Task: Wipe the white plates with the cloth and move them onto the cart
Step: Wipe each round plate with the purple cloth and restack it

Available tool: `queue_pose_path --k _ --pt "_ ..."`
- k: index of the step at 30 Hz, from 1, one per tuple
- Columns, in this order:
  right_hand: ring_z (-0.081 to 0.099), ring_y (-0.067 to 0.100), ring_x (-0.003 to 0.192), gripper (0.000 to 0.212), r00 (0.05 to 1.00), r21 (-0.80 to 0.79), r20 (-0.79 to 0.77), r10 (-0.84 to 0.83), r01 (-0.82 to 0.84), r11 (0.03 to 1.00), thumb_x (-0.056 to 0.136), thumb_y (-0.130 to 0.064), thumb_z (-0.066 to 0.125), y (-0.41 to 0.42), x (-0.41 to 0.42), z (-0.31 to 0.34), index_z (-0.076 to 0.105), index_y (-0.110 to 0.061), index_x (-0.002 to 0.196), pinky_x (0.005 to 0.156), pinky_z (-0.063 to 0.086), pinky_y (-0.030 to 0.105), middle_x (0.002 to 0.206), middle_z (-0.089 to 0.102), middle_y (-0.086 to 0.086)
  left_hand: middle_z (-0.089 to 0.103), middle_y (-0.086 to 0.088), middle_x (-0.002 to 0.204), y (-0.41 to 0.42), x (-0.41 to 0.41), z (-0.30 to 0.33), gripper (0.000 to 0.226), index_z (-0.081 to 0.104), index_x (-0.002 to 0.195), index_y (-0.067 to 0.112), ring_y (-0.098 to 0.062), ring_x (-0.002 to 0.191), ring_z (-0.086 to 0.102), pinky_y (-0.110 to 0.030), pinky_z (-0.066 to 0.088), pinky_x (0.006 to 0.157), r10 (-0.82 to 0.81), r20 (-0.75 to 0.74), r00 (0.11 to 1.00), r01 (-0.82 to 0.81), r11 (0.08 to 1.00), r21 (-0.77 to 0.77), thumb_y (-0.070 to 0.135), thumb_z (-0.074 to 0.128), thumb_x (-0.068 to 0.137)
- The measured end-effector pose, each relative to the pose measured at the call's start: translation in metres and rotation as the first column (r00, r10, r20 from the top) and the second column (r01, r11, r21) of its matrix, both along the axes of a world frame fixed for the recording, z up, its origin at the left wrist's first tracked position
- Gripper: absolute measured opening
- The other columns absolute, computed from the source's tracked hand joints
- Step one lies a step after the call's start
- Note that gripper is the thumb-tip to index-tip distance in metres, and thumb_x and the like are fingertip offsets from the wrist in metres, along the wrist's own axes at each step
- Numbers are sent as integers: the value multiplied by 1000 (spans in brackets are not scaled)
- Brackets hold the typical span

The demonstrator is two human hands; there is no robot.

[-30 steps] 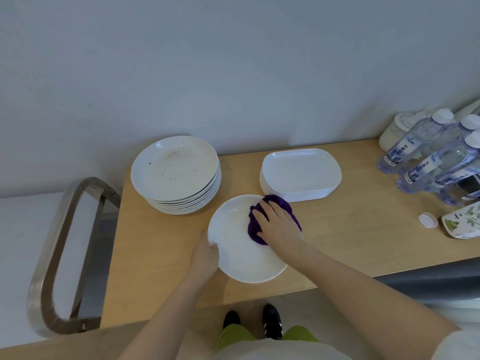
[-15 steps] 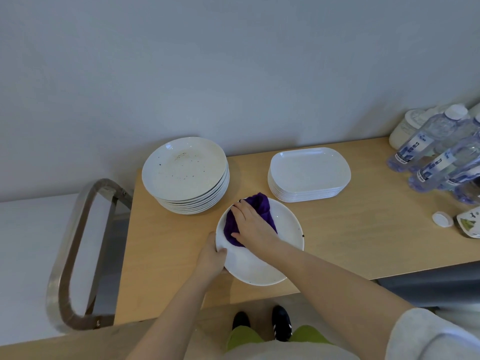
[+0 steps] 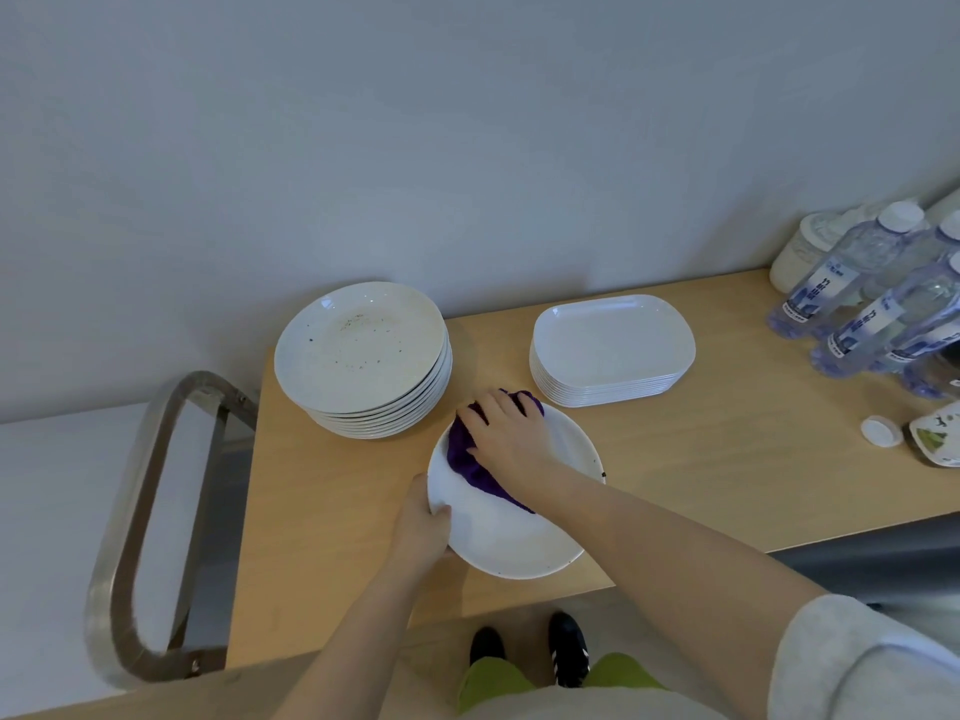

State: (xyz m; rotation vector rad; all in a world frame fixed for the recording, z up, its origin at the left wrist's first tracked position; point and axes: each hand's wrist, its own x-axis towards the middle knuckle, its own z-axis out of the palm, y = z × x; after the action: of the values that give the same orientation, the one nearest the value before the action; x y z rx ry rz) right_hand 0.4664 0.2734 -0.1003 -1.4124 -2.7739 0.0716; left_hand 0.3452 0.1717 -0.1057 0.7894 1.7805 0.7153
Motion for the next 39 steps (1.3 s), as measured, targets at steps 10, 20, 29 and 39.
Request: queue_pose_path --k 10,20,29,39 --pt "30 28 133 52 999 -95 -19 -50 48 994 89 -24 60 -13 5 12 40 -13 136 103 37 38 142 34 11 53 -2 112 -2 -2 0 39 43 126 20 -26 99 57 -36 57 61 136 118 984 -129 990 -63 3 48 92" --pt "36 33 122 49 991 -82 62 -120 125 989 86 -10 62 -16 19 29 44 -11 132 86 45 35 133 42 14 53 2 105 -8 -8 -3 34 43 114 25 -26 97 56 -33 54 54 158 143 977 -152 987 -50 3 54 89" --pt "39 26 102 30 951 -175 122 -283 301 937 88 -1 50 0 54 36 51 -12 116 67 37 29 108 49 9 54 1 106 -9 -7 -3 41 45 124 19 -28 99 56 -35 55 56 173 173 970 -168 985 -38 0 53 89" --pt "50 22 73 18 928 -608 -36 -371 274 745 88 -10 48 22 99 68 59 2 95 56 35 28 84 60 12 52 -4 115 -9 -7 -5 45 44 131 17 -29 103 55 -33 55 56 181 136 974 -175 983 -56 0 51 90"
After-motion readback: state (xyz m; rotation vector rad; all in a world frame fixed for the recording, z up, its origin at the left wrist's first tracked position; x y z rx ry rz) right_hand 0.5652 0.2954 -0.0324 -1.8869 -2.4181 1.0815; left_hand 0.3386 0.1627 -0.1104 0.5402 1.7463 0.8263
